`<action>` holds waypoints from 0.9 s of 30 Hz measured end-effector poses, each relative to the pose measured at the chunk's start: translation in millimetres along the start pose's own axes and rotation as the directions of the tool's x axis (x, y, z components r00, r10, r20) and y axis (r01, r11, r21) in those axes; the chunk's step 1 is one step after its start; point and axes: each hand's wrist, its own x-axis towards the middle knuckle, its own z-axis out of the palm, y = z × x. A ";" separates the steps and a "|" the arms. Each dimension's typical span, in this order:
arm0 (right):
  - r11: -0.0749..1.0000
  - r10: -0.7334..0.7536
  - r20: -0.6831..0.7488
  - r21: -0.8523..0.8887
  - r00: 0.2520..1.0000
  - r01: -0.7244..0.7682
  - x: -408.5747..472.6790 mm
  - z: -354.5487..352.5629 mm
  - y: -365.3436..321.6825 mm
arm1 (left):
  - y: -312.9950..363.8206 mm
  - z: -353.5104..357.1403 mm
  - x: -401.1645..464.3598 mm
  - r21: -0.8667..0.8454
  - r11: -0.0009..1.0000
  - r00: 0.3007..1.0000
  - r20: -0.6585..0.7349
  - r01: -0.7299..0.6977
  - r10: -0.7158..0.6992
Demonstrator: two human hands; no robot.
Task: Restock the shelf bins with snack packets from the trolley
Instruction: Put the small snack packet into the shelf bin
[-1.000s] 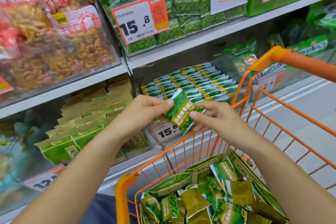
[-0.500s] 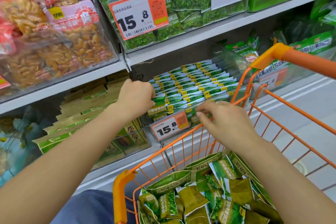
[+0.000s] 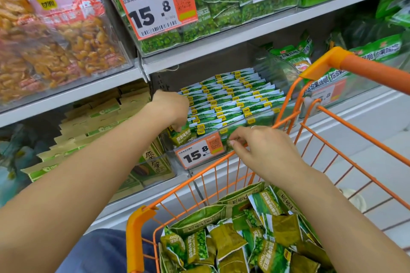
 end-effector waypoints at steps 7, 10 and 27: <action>1.000 -0.001 0.006 -0.001 1.000 0.001 1.3 -1.4 0.1 | 12.9 24.7 8.7 -0.064 0.997 0.993 -0.115 -0.048 0.040; 1.000 -0.004 0.012 -0.007 1.000 0.004 1.9 -0.4 -0.4 | 18.7 35.1 9.7 -0.108 0.993 0.990 -0.134 -0.057 0.042; 0.932 0.363 0.742 -0.296 0.564 -0.211 -12.6 15.4 28.2 | 75.8 88.1 -128.4 -0.391 0.721 0.778 -0.537 -0.573 0.327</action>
